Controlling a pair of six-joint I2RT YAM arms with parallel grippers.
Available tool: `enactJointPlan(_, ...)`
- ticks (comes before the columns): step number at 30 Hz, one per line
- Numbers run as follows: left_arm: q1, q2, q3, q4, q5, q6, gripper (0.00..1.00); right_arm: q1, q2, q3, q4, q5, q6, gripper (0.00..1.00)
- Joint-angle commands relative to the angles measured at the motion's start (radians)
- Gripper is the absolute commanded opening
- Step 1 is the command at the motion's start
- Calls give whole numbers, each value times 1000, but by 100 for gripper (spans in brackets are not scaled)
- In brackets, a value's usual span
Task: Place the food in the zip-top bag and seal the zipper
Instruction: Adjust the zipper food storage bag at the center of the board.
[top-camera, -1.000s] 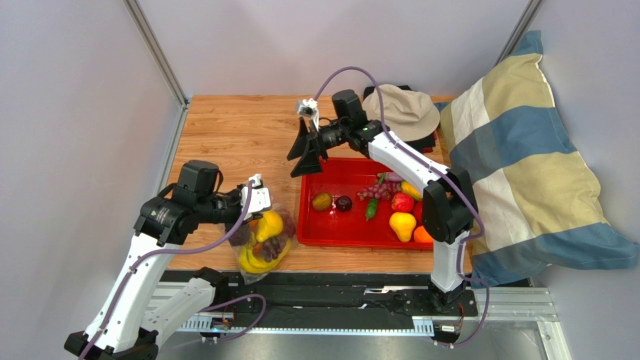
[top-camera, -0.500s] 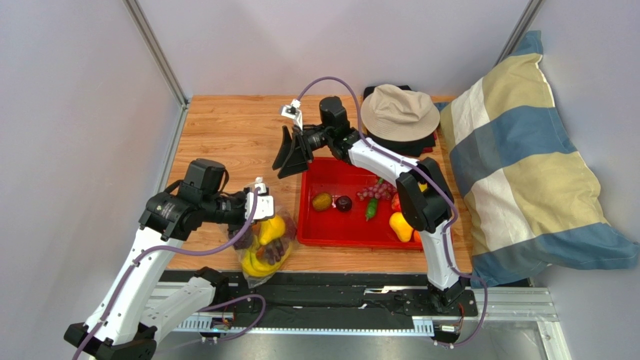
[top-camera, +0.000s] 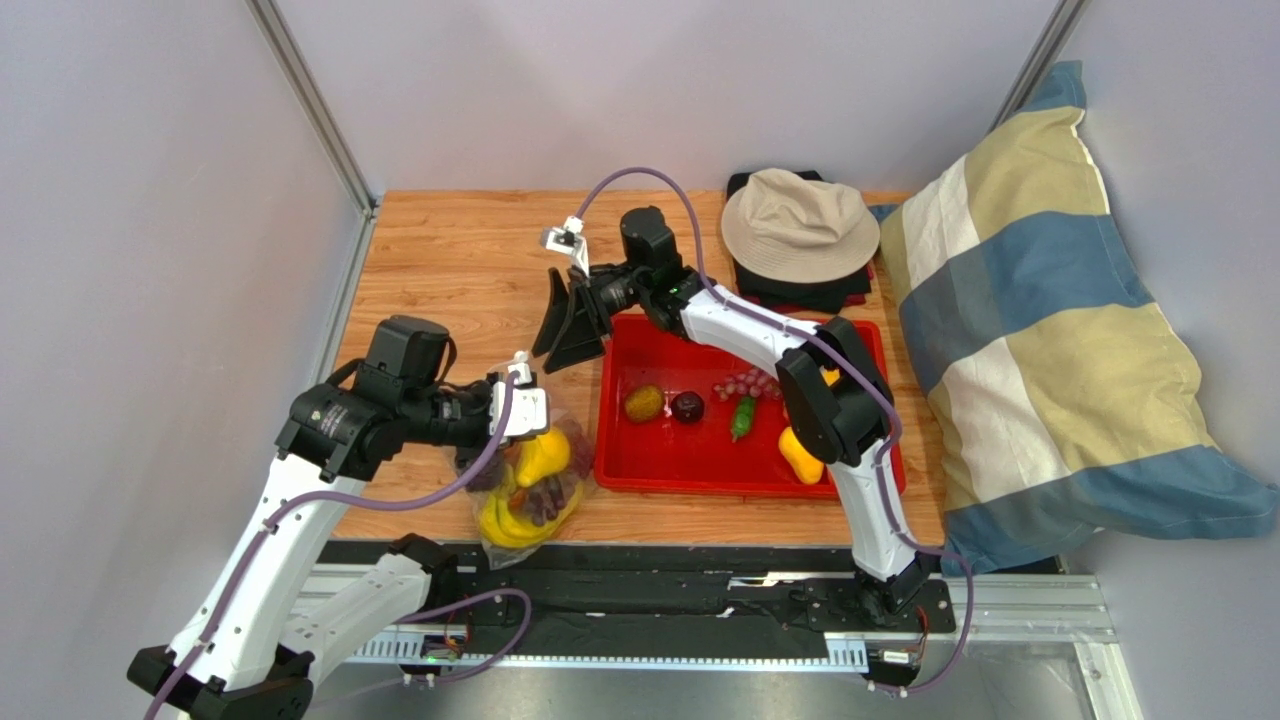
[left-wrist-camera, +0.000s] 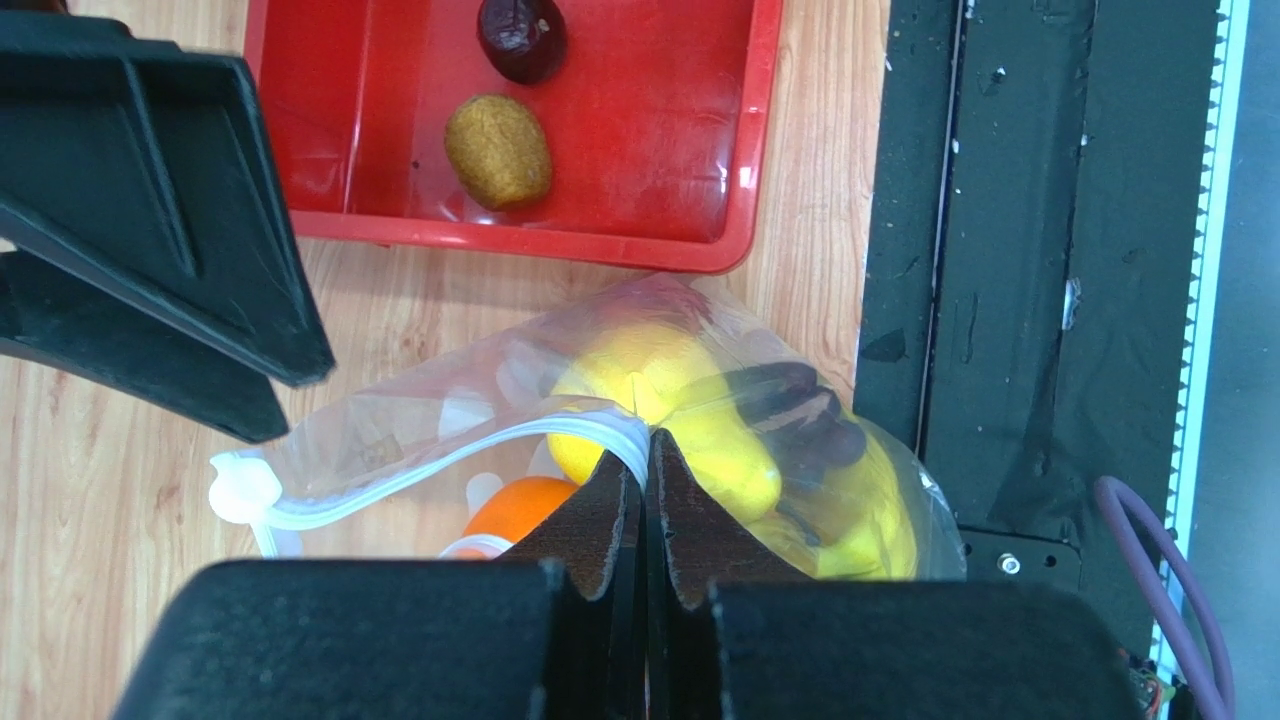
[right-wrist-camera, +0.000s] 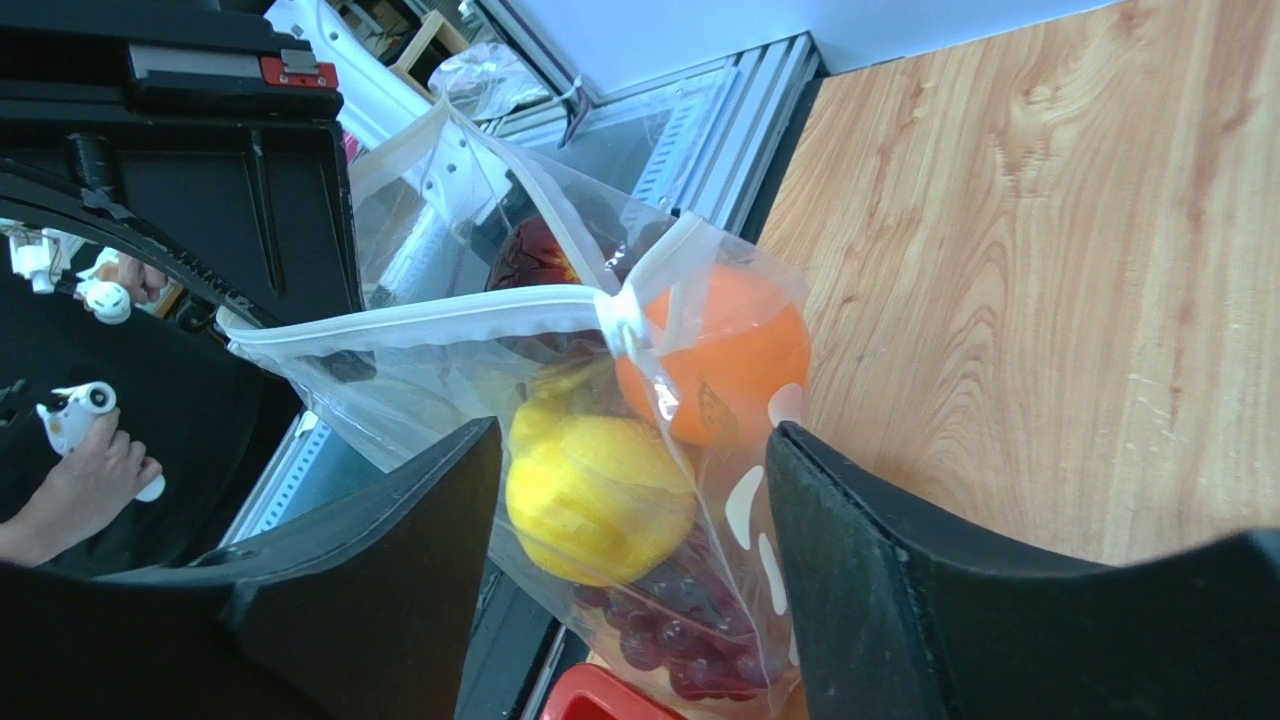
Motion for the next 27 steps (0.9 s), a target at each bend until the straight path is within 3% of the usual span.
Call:
enactJointPlan(1, -7, -3, 59, 64, 59, -3, 0, 36, -17, -15, 22, -9, -72, 65)
enactJointPlan(13, -7, -13, 58, 64, 57, -29, 0, 61, -6, -16, 9, 20, -93, 49)
enactJointPlan(16, -7, -17, 56, 64, 54, -38, 0, 69, -11, -26, 64, 15, -44, 29)
enactJointPlan(17, -7, -19, 53, 64, 45, -43, 0, 75, -12, -26, 70, 20, -26, 0)
enactJointPlan(21, -7, -34, 44, 127, -67, -145, 0, 57, -49, -6, -61, 80, -96, 0)
enactJointPlan(23, -7, -54, 30, 150, -170, -201, 7, 37, -77, -29, -63, 144, -119, 0)
enactJointPlan(27, -5, -83, 32, 159, -314, -270, 39, 14, -98, -9, -20, 221, -95, 0)
